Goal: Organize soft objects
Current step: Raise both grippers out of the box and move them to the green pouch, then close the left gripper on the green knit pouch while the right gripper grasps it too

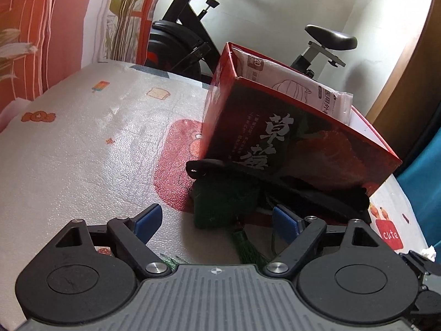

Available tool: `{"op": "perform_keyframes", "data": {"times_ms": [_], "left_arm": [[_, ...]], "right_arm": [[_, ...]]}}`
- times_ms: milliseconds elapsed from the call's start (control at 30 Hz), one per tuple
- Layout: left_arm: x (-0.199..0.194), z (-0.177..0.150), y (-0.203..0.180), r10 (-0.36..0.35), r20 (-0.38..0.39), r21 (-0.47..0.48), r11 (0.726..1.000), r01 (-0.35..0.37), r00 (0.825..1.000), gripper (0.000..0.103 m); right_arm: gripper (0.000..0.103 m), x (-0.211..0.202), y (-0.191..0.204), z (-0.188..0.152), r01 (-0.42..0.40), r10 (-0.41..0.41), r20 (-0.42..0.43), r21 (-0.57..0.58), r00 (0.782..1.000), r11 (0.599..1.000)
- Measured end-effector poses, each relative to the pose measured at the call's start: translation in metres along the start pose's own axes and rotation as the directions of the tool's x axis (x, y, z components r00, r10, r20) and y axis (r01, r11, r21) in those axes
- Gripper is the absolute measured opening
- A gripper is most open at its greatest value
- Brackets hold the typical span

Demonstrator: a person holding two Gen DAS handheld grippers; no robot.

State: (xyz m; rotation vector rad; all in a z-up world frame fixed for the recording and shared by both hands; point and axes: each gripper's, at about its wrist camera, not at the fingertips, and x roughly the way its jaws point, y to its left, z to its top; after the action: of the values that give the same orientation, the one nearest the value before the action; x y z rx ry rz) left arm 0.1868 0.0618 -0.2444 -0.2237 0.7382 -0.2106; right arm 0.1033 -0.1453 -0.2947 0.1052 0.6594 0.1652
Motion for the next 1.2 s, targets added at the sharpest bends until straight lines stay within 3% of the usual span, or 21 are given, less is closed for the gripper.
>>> {"op": "perform_keyframes", "data": {"times_ms": [333,400,433,800,1200], "left_arm": [[0.042,0.016,0.012,-0.076,-0.042,-0.124,0.99,0.07,0.996,0.087],[0.048,0.017,0.012,-0.091,-0.043,-0.142,0.986,0.084,0.995,0.077],[0.05,0.017,0.012,-0.095,-0.046,-0.141,0.986,0.087,0.994,0.068],[0.043,0.007,-0.002,-0.114,-0.094,-0.06,0.992,0.108,0.989,0.066],[0.031,-0.026,-0.037,-0.221,-0.182,-0.009,0.975,0.223,0.958,0.066]], "right_arm": [[0.09,0.008,0.001,-0.002,-0.004,0.004,-0.022,-0.01,1.0,1.0],[0.09,0.009,0.001,-0.002,-0.006,0.005,-0.025,-0.016,1.0,1.0],[0.09,0.01,0.001,-0.002,-0.005,0.005,-0.026,-0.019,1.0,1.0],[0.089,0.014,0.005,-0.002,-0.033,0.031,-0.036,-0.035,0.999,0.999],[0.073,0.01,0.019,-0.004,-0.117,0.114,-0.048,-0.072,0.992,0.99]]}}
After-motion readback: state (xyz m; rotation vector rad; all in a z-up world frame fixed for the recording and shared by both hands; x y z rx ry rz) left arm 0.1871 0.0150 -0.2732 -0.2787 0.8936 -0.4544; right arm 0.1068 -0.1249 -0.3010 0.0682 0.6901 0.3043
